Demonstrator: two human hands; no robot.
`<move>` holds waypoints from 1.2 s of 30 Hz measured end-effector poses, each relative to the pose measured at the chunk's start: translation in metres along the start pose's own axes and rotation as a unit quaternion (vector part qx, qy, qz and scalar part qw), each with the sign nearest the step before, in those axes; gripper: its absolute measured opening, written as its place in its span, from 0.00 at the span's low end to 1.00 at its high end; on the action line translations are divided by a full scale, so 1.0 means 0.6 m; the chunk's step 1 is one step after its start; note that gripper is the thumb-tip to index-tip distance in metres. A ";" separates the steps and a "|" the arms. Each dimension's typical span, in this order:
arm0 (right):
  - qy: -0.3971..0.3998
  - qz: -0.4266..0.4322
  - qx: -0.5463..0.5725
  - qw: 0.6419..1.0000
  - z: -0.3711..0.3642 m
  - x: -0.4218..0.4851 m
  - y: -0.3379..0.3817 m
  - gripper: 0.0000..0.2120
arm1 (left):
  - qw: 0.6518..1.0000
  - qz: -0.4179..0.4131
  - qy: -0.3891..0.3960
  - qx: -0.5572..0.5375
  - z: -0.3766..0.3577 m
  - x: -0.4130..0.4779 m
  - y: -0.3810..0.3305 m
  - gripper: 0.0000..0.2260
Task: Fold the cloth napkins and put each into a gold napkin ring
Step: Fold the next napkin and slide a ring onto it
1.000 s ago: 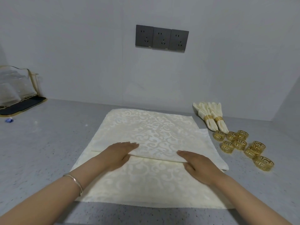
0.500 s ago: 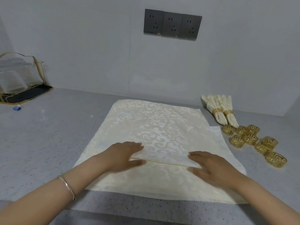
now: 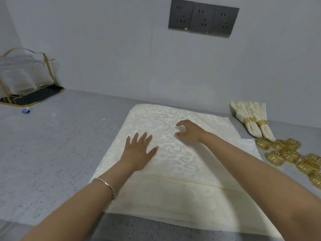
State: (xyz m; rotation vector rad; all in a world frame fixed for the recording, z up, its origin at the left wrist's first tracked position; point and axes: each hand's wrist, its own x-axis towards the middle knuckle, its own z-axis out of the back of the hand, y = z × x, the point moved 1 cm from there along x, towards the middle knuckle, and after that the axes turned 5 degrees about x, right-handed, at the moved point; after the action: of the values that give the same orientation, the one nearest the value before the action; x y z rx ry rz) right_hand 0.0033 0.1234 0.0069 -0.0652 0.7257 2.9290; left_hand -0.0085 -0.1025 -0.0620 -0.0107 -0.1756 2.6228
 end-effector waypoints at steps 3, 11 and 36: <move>0.025 -0.056 -0.049 0.997 -0.017 0.049 0.003 0.30 | 1.000 0.007 -0.003 -0.002 0.000 -0.005 -0.007 0.29; 0.018 -0.040 -0.096 0.994 -0.045 0.108 0.061 0.26 | 0.999 0.013 -0.037 0.003 -0.006 -0.002 -0.005 0.34; -0.074 0.187 0.008 0.980 -0.038 -0.207 -0.022 0.11 | 0.999 -0.028 0.008 -0.032 0.042 -0.089 -0.031 0.23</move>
State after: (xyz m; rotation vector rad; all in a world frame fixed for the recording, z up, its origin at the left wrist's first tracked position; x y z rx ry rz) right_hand 0.1283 0.1109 -0.0107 0.3236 0.8157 3.2305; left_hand 0.0459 -0.1157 -0.0360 -0.0484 -0.2507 2.5589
